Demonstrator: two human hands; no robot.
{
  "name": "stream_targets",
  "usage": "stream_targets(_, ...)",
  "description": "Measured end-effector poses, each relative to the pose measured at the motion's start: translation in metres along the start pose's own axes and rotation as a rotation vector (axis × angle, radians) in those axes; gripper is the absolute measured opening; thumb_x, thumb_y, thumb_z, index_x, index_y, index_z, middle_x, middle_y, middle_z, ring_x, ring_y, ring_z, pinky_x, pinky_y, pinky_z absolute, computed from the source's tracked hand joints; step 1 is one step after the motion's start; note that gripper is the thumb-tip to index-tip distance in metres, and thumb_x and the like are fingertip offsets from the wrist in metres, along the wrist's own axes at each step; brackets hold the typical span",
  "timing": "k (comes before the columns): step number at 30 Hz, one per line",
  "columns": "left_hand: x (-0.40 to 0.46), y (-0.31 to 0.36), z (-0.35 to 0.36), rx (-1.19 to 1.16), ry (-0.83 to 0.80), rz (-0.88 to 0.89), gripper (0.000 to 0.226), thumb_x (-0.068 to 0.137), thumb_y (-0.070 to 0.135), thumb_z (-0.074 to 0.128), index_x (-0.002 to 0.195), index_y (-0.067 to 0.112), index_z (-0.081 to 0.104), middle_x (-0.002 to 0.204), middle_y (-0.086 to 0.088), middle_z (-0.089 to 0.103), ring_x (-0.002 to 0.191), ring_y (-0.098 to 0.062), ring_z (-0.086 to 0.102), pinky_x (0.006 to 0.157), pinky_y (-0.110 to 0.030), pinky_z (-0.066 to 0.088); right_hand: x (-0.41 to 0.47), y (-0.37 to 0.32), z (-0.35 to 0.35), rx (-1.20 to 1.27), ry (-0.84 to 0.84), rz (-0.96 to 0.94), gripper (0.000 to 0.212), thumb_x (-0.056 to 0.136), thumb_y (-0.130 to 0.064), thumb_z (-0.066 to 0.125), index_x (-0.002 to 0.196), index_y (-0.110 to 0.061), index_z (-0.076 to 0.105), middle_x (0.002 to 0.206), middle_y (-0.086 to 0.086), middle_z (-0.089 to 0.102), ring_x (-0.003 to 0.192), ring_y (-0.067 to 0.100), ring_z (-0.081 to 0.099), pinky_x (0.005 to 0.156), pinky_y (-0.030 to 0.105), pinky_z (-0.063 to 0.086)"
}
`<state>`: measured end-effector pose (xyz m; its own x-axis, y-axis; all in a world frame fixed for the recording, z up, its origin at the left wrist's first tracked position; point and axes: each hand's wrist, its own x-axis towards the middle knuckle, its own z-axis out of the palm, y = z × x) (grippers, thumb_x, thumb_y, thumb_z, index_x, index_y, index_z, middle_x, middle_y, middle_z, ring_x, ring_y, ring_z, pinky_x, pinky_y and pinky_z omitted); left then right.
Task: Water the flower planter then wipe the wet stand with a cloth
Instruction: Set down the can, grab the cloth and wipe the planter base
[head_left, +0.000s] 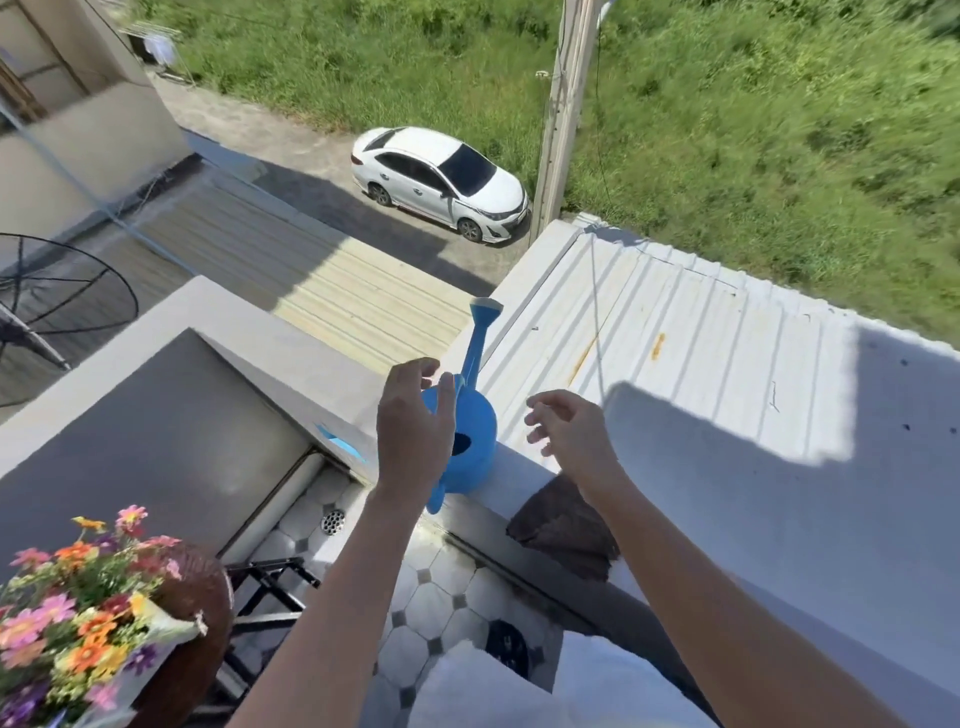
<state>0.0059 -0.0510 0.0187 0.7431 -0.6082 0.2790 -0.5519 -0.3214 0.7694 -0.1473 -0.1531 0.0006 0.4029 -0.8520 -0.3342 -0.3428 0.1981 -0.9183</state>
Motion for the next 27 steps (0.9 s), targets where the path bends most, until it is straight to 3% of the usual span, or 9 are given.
stream_targets(4, -0.031, 0.029, 0.041, -0.144, -0.270, 0.126, 0.013, 0.094, 0.018, 0.058, 0.102, 0.011, 0.066, 0.089, 0.005, 0.066, 0.078, -0.009, 0.061, 0.068, -0.009, 0.043, -0.013, 0.053, -0.035, -0.200, 0.159, 0.015, 0.016, 0.094, -0.012, 0.058, 0.093, -0.019, 0.072, 0.086, -0.001, 0.073, 0.069, 0.011, 0.065, 0.065, 0.026, 0.050)
stream_targets(6, -0.053, 0.020, 0.072, -0.100, -0.454, 0.072, 0.014, 0.095, 0.018, 0.054, 0.100, 0.014, 0.066, 0.088, 0.002, 0.068, 0.078, -0.013, 0.062, 0.071, -0.020, 0.050, -0.024, 0.081, -0.041, -0.372, 0.135, 0.011, 0.019, 0.092, -0.010, 0.059, 0.098, -0.022, 0.073, 0.089, -0.010, 0.072, 0.072, 0.002, 0.061, 0.074, 0.023, 0.048)
stream_targets(7, -0.065, 0.011, 0.086, -0.046, -0.539, 0.022, 0.015, 0.096, 0.018, 0.052, 0.101, 0.015, 0.065, 0.091, 0.001, 0.067, 0.081, -0.015, 0.063, 0.073, -0.026, 0.051, -0.031, 0.096, -0.043, -0.430, 0.107, 0.023, 0.021, 0.091, -0.009, 0.060, 0.103, -0.022, 0.072, 0.094, -0.010, 0.073, 0.075, 0.001, 0.061, 0.079, 0.023, 0.049)
stream_targets(11, -0.104, -0.030, 0.121, 0.210, -0.727, -0.112, 0.025, 0.094, 0.019, 0.056, 0.118, 0.012, 0.059, 0.113, -0.006, 0.062, 0.104, -0.022, 0.060, 0.084, -0.029, 0.048, -0.056, 0.148, -0.044, -0.533, 0.022, 0.003, 0.052, 0.080, 0.000, 0.065, 0.128, -0.020, 0.061, 0.114, -0.005, 0.063, 0.109, 0.015, 0.055, 0.102, 0.035, 0.046)
stream_targets(13, -0.117, -0.046, 0.128, 0.307, -0.779, -0.144, 0.041, 0.090, 0.024, 0.064, 0.128, 0.010, 0.054, 0.122, -0.010, 0.058, 0.114, -0.026, 0.056, 0.095, -0.036, 0.049, -0.069, 0.159, -0.045, -0.614, -0.011, 0.001, 0.062, 0.083, 0.001, 0.064, 0.139, -0.023, 0.050, 0.109, -0.007, 0.052, 0.108, 0.013, 0.045, 0.099, 0.027, 0.041)
stream_targets(15, -0.124, -0.055, 0.131, 0.341, -0.807, -0.169, 0.048, 0.085, 0.025, 0.072, 0.127, 0.010, 0.053, 0.123, -0.009, 0.058, 0.114, -0.027, 0.057, 0.096, -0.039, 0.050, -0.080, 0.166, -0.045, -0.691, -0.029, 0.010, 0.059, 0.086, -0.001, 0.062, 0.139, -0.025, 0.049, 0.109, -0.005, 0.048, 0.109, 0.014, 0.043, 0.095, 0.025, 0.044)
stream_targets(18, -0.126, -0.058, 0.131, 0.277, -0.830, -0.262, 0.041, 0.080, 0.023, 0.078, 0.114, 0.011, 0.059, 0.110, -0.007, 0.068, 0.103, -0.026, 0.065, 0.087, -0.036, 0.054, -0.091, 0.181, -0.045, -0.703, 0.011, 0.032, 0.040, 0.085, -0.001, 0.062, 0.119, -0.022, 0.064, 0.107, 0.000, 0.051, 0.110, 0.018, 0.049, 0.092, 0.029, 0.049)
stream_targets(22, -0.127, -0.044, 0.116, 0.119, -0.875, -0.290, 0.014, 0.082, 0.022, 0.072, 0.087, 0.009, 0.070, 0.080, -0.002, 0.067, 0.080, -0.021, 0.064, 0.068, -0.028, 0.048, -0.103, 0.185, -0.044, -0.643, 0.048, 0.071, 0.031, 0.085, -0.001, 0.061, 0.109, -0.019, 0.066, 0.113, 0.003, 0.055, 0.112, 0.017, 0.047, 0.090, 0.020, 0.040)
stream_targets(27, -0.137, -0.033, 0.071, -0.181, -0.898, -0.375, 0.012, 0.085, 0.014, 0.062, 0.089, 0.003, 0.064, 0.084, -0.014, 0.070, 0.079, -0.029, 0.064, 0.071, -0.039, 0.053, -0.108, 0.172, -0.031, -0.473, 0.060, 0.089, 0.031, 0.083, 0.000, 0.056, 0.104, -0.017, 0.071, 0.100, 0.000, 0.058, 0.091, 0.013, 0.054, 0.080, 0.014, 0.038)
